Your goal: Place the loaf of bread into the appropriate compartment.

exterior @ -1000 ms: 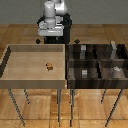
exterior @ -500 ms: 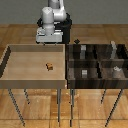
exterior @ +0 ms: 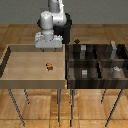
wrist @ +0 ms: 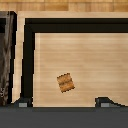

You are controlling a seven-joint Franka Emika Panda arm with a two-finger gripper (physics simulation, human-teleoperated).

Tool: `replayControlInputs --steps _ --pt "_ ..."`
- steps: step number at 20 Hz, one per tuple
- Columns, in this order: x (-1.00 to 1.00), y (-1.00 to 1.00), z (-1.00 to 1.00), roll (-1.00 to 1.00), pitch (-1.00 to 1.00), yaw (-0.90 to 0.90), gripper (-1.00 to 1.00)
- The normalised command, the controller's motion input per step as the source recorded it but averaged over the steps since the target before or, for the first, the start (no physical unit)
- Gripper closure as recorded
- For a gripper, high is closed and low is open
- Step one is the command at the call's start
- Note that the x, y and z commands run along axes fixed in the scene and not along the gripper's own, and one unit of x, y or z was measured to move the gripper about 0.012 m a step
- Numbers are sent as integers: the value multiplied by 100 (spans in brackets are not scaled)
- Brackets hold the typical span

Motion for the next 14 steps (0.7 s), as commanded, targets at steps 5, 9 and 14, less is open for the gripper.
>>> replayControlInputs --steps 5,9,14 --pt "0 0 -80 0 0 0 -100" --pt "0 0 -100 0 0 0 -100" --pt "0 0 -100 0 0 0 -100"
